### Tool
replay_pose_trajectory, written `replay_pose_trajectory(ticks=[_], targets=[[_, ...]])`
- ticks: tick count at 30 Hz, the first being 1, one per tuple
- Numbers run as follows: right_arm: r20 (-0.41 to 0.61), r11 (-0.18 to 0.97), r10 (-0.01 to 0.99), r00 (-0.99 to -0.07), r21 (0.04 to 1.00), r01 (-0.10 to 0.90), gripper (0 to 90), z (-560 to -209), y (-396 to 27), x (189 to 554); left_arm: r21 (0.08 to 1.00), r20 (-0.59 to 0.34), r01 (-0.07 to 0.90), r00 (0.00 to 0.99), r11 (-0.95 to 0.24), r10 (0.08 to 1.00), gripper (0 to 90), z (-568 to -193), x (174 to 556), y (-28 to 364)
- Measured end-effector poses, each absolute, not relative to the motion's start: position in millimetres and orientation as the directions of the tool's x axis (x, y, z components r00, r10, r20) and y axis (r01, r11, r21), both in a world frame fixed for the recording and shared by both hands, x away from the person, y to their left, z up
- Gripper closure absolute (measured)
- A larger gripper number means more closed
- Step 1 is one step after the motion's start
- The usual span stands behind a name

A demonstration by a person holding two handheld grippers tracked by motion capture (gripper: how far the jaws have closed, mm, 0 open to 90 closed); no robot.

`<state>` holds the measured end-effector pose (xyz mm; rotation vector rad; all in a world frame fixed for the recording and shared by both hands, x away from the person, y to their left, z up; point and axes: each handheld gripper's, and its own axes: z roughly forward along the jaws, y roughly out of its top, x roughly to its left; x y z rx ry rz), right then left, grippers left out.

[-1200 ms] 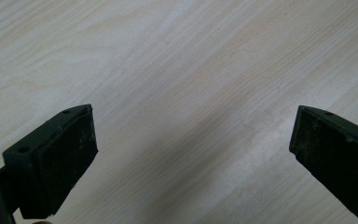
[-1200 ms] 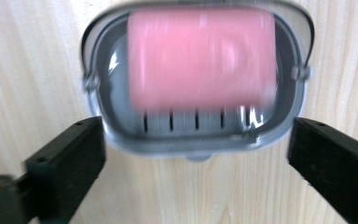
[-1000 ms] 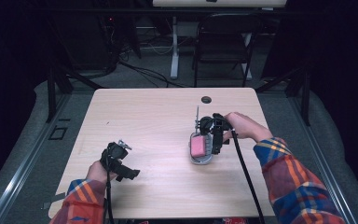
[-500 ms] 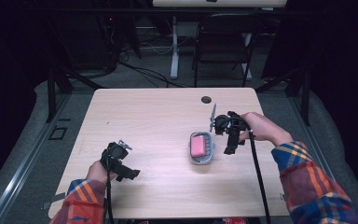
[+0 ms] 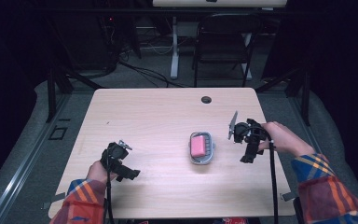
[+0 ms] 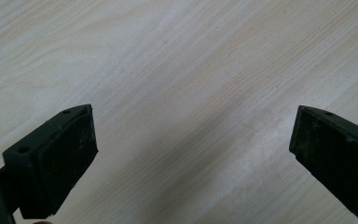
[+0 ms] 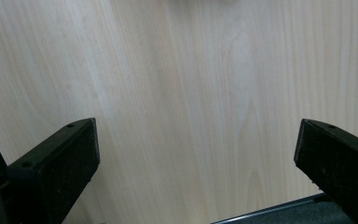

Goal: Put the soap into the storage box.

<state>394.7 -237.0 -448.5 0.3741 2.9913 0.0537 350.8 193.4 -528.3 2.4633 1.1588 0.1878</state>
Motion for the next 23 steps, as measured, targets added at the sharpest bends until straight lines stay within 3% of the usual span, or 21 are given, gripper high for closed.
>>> replay_pose_trajectory(ticks=[14, 17, 22, 23], targets=[[-0.054, 0.925, 0.366, -0.929, 0.135, 0.356, 0.0, -495, -288, 348, 0.415, -0.047, 0.705, 0.648, -0.575, 0.76, 0.7, -529, 351, 193], [-0.042, 0.899, 0.407, -0.912, 0.193, 0.393, 0.9, -509, -300, 335, 0.409, -0.044, 0.705, 0.649, -0.579, 0.759, 0.7, -529, 351, 192], [-0.013, 0.888, 0.433, -0.901, 0.178, 0.424, 1.1, -525, -307, 324, 0.414, -0.041, 0.7, 0.653, -0.582, 0.756, 0.7, -529, 351, 190], [-0.017, 0.899, 0.422, -0.906, 0.137, 0.416, 2.0, -527, -306, 324, 0.415, -0.039, 0.699, 0.653, -0.583, 0.756, 0.7, -528, 351, 190]])
